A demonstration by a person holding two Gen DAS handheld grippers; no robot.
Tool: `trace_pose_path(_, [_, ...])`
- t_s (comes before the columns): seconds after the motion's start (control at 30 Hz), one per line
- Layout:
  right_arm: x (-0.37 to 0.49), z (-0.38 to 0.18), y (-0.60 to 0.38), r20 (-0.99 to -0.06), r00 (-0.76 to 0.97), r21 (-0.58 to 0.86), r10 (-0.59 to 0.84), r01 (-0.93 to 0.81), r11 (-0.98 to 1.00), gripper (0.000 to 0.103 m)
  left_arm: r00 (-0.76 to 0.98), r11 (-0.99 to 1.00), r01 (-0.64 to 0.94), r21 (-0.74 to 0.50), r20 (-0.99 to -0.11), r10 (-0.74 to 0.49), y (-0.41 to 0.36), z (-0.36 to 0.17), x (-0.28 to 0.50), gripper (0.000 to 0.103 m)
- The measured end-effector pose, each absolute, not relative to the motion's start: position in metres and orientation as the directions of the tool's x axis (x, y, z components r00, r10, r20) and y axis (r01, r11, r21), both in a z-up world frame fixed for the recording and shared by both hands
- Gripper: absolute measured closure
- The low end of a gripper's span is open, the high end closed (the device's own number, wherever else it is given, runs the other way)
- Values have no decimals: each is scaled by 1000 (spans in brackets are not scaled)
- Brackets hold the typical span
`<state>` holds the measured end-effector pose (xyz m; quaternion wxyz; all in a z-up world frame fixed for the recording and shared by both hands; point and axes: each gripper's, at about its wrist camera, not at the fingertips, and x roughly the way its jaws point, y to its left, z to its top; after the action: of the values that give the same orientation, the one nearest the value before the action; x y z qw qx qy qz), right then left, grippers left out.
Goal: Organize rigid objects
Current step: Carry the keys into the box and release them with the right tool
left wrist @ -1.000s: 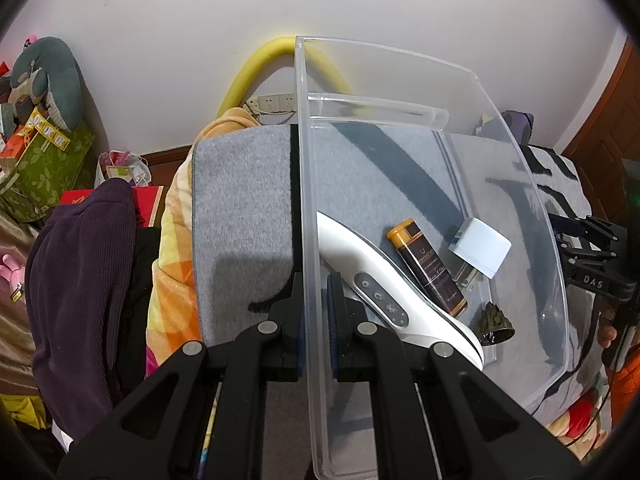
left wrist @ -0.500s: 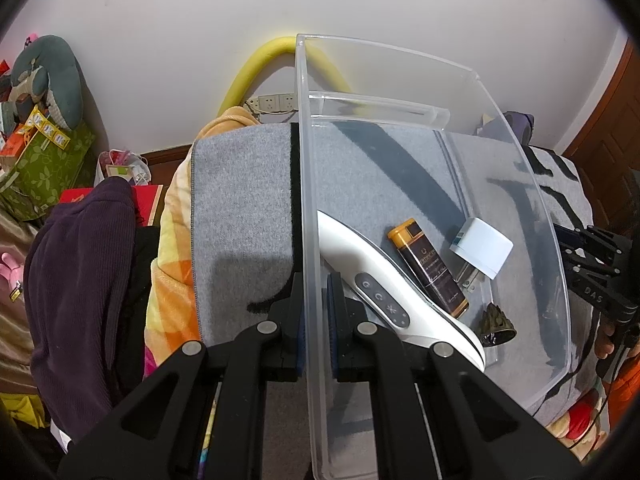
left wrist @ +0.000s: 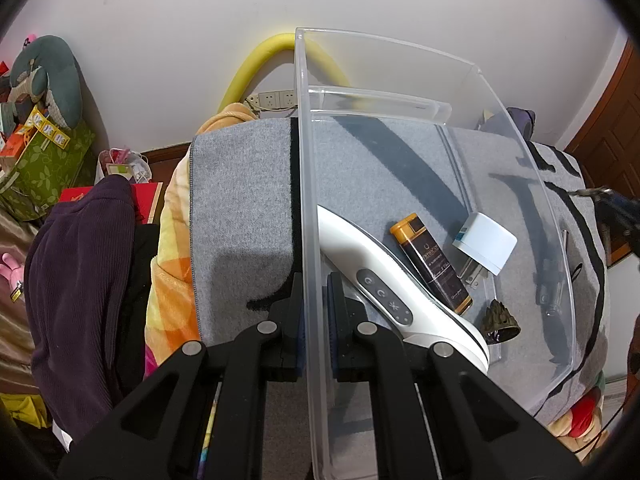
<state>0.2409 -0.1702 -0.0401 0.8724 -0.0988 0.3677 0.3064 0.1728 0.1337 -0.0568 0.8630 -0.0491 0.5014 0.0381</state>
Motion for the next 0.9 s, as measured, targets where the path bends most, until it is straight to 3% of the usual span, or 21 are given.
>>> trace_pose_path(0.57, [213, 35, -124, -548, 587, 44, 596, -691, 721, 78, 496, 992, -117, -52, -868, 13, 134, -57, 174, 96])
trace_pose_path(0.9, [225, 23, -57, -575, 535, 55, 619, -730, 682, 78, 497, 991, -118, -56, -868, 10, 133, -58, 174, 96])
